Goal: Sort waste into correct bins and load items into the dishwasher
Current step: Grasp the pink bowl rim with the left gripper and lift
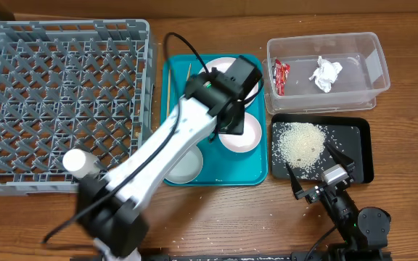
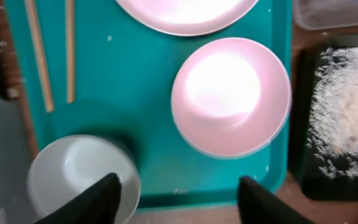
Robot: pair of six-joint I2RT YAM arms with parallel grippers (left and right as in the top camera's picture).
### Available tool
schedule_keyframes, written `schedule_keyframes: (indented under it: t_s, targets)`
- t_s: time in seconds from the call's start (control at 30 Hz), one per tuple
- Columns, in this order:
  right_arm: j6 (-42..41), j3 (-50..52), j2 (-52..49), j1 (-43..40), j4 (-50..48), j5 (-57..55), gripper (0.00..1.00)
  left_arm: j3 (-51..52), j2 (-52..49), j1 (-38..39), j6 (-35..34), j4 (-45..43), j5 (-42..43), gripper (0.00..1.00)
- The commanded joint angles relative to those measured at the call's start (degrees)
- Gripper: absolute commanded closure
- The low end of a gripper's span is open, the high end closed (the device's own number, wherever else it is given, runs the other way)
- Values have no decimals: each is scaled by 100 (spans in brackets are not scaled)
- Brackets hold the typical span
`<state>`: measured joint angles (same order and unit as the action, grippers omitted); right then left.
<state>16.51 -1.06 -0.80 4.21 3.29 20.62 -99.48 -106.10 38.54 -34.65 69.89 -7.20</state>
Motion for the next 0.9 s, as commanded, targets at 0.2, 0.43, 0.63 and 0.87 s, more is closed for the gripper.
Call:
schedule_keyframes:
  t_s: [0.2, 0.43, 0.63, 0.87]
  targets:
    - [-20, 59, 42, 26, -15, 4, 0, -28, -1491, -492, -192, -356, 743, 63]
    - [-17, 59, 42, 26, -15, 4, 0, -28, -2000, -769, 402, -463, 1598, 96]
    - [-20, 59, 42, 26, -15, 4, 0, -155, -1888, -817, 511, -448, 1738, 96]
    - [-20, 59, 42, 26, -15, 4, 0, -546, -1084, -1095, 509, -195, 1729, 96]
